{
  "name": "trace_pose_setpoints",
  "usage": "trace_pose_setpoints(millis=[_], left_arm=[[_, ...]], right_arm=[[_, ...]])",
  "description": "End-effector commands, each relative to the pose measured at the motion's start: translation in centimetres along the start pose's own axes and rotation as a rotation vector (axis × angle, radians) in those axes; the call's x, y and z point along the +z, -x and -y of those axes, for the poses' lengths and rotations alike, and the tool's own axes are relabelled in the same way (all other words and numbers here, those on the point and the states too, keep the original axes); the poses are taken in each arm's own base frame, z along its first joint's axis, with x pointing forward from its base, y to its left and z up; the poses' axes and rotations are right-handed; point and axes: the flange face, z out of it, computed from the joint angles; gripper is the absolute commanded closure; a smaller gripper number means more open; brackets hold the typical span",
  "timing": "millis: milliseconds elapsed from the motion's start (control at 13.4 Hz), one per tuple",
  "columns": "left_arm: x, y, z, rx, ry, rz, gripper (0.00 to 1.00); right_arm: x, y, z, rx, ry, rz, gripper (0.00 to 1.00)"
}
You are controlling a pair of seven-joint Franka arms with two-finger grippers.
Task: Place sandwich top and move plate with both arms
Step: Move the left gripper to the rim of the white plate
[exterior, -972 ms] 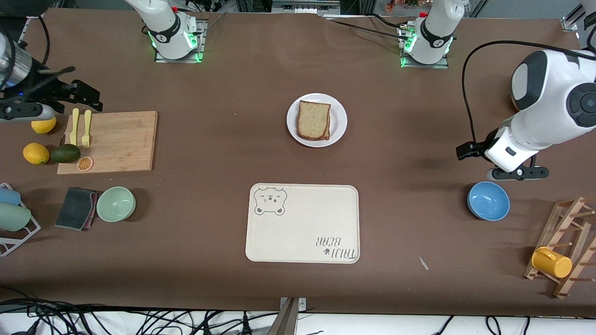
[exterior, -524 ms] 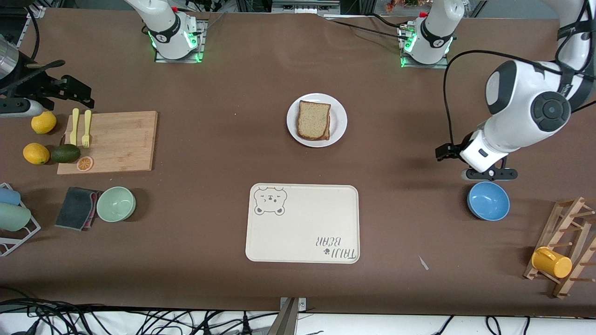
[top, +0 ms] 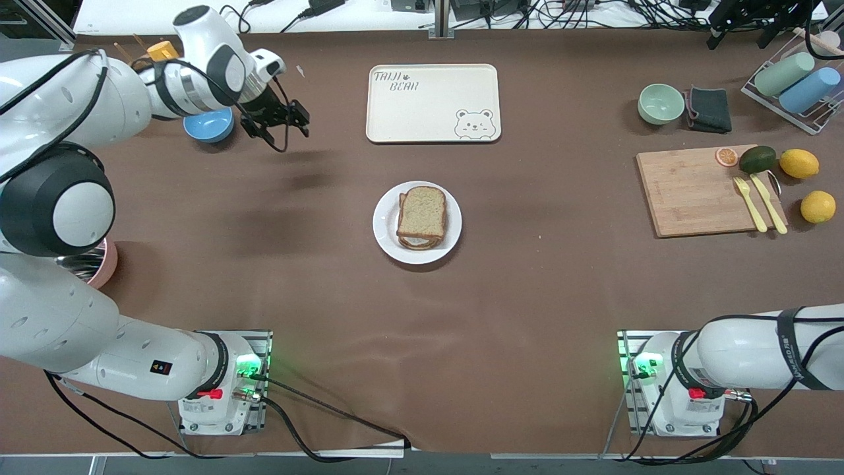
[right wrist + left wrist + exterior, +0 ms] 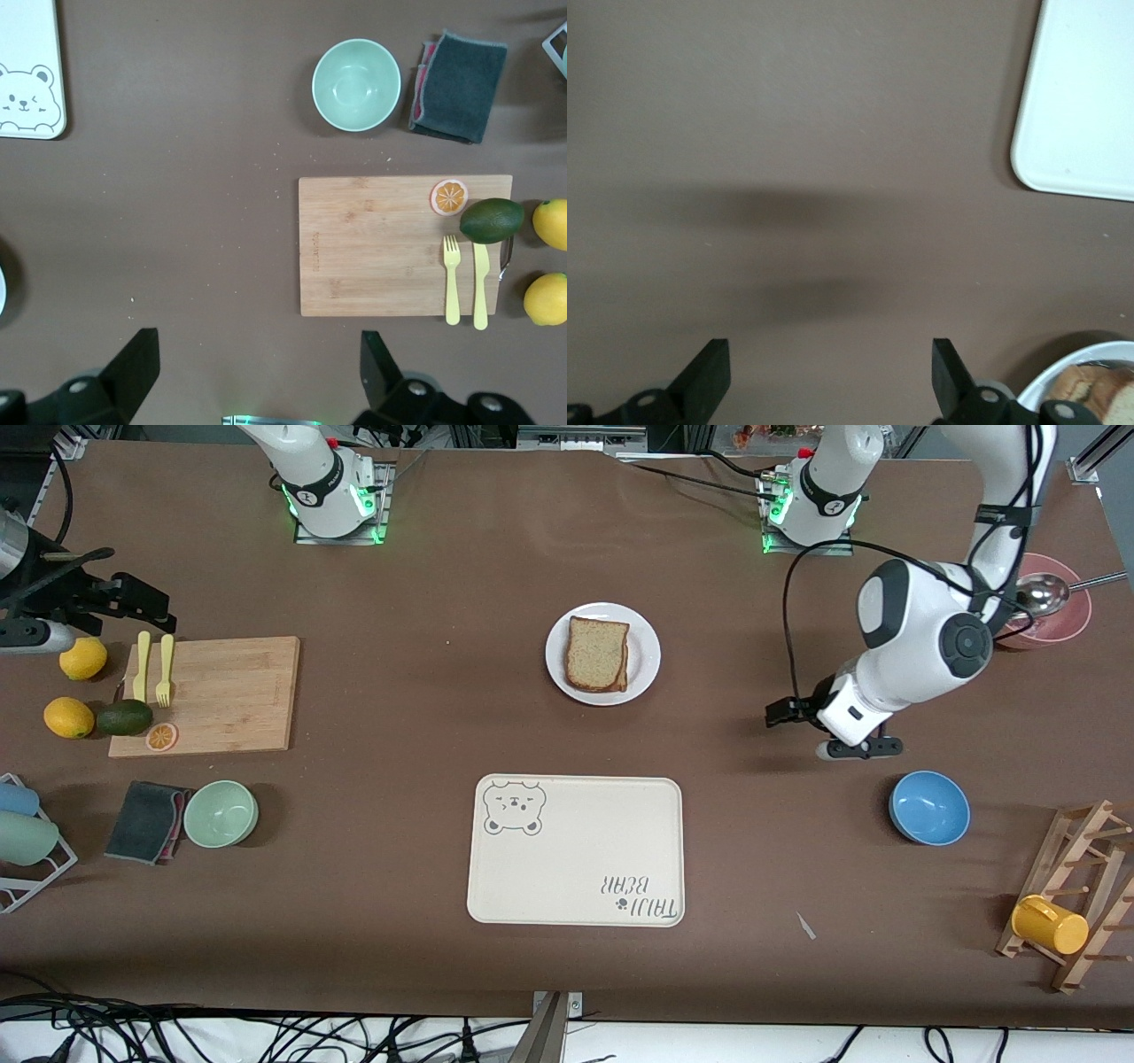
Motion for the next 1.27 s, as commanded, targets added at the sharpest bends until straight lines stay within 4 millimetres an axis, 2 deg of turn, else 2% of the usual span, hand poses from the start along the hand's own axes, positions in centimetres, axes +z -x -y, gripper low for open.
trace_pose_setpoints(millis=[0, 224, 524, 823, 898, 1197], left_arm=[[1.2, 1.4, -1.7, -0.048, 0.094, 0.021, 0.0], [2.4, 2.2, -3.1, -0.041, 0.179, 0.051, 0.0], [5.8, 3.9, -2.2, -0.007, 0.426, 0.069, 0.0], [7.8, 4.8, -1.6, 0.002, 0.509, 0.064, 0.0], [8.6, 5.4, -1.9, 0.026, 0.534, 0.062, 0.0], [11.4, 7.4, -1.0, 0.111, 0.633, 0.005, 0.0]], right_arm=[[-0.6, -0.2, 0.2, 0.004, -0.027, 0.003, 0.0], [-0.7, -0.3, 0.3, 0.001, -0.028, 0.0, 0.0], [-0.8, -0.2, 0.2, 0.002, -0.029, 0.0, 0.0], [-0.8, -0.2, 0.2, 0.002, -0.029, 0.0, 0.0], [-0.7, -0.2, 0.2, 0.002, -0.029, 0.003, 0.0], [-0.7, -0.2, 0.2, -0.004, -0.029, 0.005, 0.0]])
